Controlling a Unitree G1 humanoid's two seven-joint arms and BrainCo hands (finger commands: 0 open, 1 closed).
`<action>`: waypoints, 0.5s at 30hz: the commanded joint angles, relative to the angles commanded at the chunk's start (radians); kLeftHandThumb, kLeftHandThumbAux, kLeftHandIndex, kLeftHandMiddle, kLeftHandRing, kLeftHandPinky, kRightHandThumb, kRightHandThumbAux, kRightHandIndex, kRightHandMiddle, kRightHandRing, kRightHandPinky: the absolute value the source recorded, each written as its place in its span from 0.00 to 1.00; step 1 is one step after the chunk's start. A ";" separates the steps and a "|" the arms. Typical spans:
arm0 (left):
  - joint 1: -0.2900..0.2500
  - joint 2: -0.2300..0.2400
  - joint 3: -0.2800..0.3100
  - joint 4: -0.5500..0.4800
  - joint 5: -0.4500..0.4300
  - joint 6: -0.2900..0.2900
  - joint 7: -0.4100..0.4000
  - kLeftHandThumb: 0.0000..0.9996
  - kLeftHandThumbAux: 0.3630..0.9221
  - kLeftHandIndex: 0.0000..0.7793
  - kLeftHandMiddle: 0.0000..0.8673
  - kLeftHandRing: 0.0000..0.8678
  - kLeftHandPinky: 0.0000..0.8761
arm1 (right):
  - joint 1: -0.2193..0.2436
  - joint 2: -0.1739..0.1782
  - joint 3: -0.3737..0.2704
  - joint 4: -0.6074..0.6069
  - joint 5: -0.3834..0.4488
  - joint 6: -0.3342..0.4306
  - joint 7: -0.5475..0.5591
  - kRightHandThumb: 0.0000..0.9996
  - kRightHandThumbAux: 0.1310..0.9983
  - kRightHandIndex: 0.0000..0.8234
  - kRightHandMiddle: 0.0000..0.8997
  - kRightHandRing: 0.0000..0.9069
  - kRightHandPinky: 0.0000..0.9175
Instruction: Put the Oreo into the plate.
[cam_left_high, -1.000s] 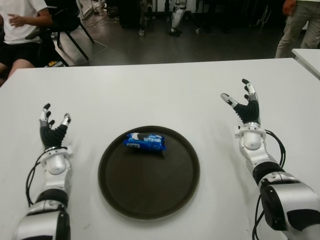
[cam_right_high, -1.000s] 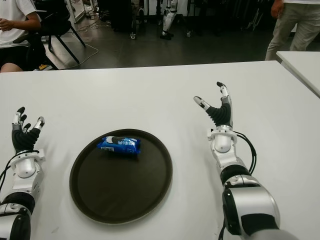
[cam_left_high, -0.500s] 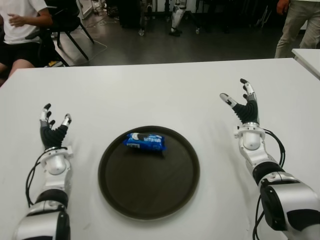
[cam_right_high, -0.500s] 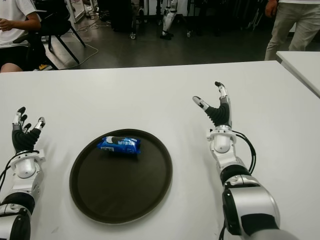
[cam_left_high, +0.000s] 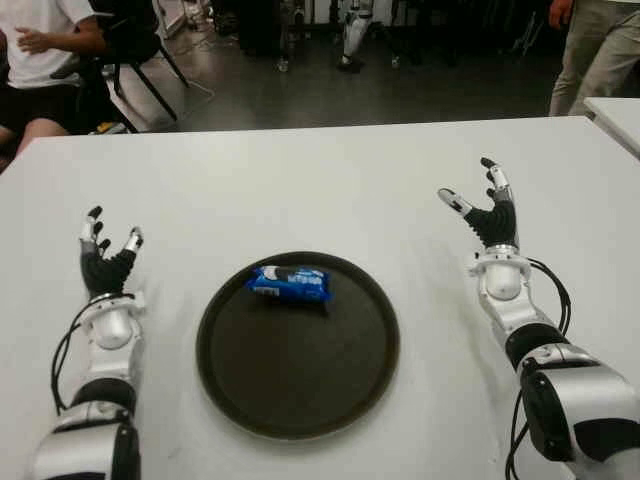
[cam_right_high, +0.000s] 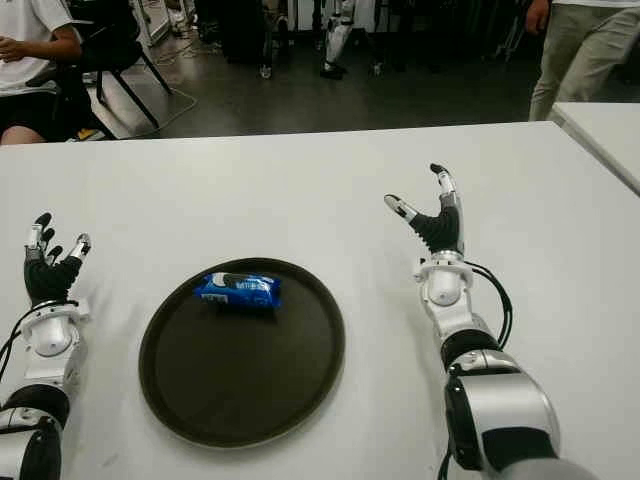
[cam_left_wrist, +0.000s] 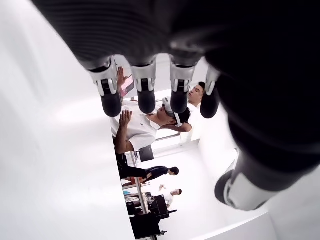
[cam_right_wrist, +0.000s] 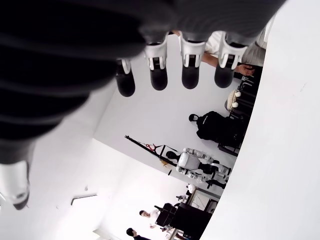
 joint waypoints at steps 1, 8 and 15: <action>0.000 0.000 0.000 0.000 -0.001 0.000 -0.002 0.10 0.65 0.03 0.05 0.03 0.04 | 0.000 0.000 -0.001 0.001 0.001 0.001 0.001 0.00 0.44 0.00 0.00 0.00 0.00; 0.001 0.001 0.001 0.000 -0.004 -0.003 -0.010 0.09 0.65 0.03 0.05 0.03 0.04 | 0.002 0.001 -0.006 0.000 0.003 -0.007 0.009 0.00 0.45 0.00 0.00 0.00 0.00; 0.002 0.002 -0.002 -0.001 0.001 -0.003 -0.008 0.09 0.64 0.04 0.04 0.03 0.03 | 0.003 0.002 -0.007 -0.002 0.004 -0.009 0.015 0.00 0.47 0.00 0.00 0.00 0.00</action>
